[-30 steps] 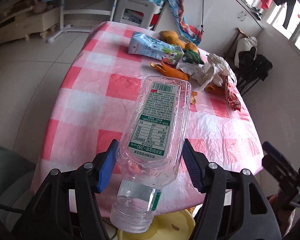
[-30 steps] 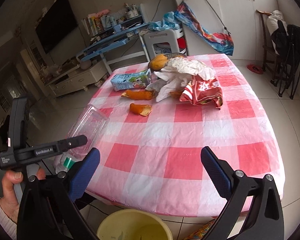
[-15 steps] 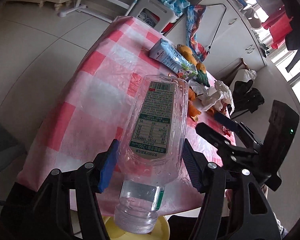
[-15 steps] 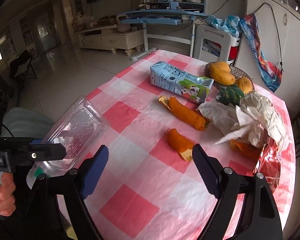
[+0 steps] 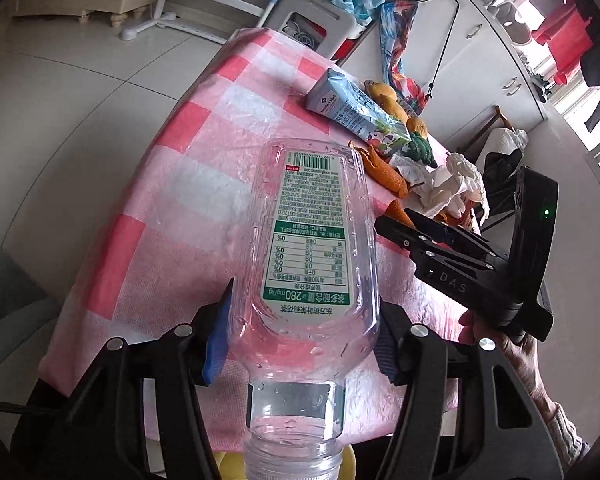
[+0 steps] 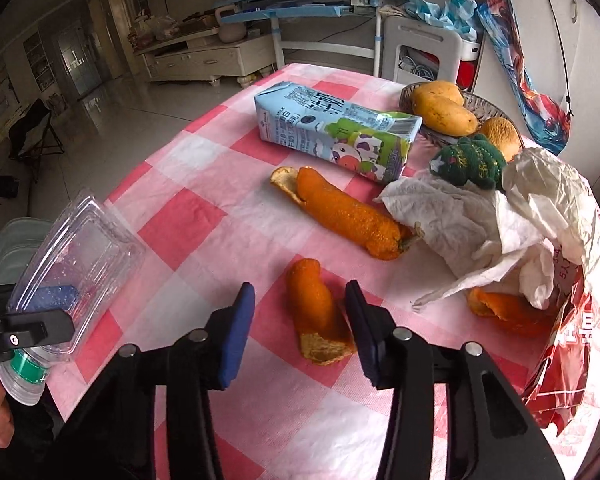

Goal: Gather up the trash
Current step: 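Lift the bottle with the left gripper while the right gripper grasps an orange peel, then drop the bottle and orange peel into the yellow basin, opening both grippers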

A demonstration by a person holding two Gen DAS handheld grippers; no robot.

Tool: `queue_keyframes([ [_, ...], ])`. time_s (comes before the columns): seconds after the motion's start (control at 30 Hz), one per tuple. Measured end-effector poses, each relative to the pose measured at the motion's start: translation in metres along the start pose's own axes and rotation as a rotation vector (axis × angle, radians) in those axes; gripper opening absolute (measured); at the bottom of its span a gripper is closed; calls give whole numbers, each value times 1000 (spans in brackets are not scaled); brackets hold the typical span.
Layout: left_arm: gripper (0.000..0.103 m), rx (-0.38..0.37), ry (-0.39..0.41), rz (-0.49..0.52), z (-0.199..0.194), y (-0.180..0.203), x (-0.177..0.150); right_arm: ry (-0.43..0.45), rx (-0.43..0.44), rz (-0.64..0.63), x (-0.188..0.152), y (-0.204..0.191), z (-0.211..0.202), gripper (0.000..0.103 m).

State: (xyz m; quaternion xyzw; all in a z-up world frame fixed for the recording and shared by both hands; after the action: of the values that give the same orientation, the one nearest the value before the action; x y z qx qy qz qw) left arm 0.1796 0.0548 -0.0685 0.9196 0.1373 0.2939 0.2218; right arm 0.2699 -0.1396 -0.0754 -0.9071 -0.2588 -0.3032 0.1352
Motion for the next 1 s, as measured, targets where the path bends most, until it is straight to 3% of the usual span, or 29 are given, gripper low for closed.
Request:
queue_keyframes([
  [0.03, 57, -3, 5, 5, -1, 2, -1, 0, -1, 10, 0, 0, -2, 27],
  [0.07, 56, -11, 9, 9, -2, 4, -1, -1, 7, 26, -3, 2, -4, 22],
  [0.37, 56, -114, 59, 40, -21, 16, -9, 75, 72, 112, -14, -11, -48, 20],
  [0.57, 56, -106, 83, 92, -40, 26, -19, 110, 139, 191, -42, -31, -88, 20],
  [1.0, 56, -83, 73, 141, -77, 30, -78, -43, 186, 280, -152, -93, -127, 22],
])
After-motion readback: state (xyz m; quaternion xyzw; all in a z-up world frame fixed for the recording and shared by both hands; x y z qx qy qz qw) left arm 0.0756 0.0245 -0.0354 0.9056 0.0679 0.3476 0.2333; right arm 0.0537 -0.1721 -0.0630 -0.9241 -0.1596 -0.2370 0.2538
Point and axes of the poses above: each gripper's, at about its wrist camera, not at the fingertips, and z roughly the way its jaws point, y to its right, x to its top, the point moved 2 cm from there along z, roughly the way its jaws point, and after that the axes turned 3 degrees about y, right-handed, at the moved point
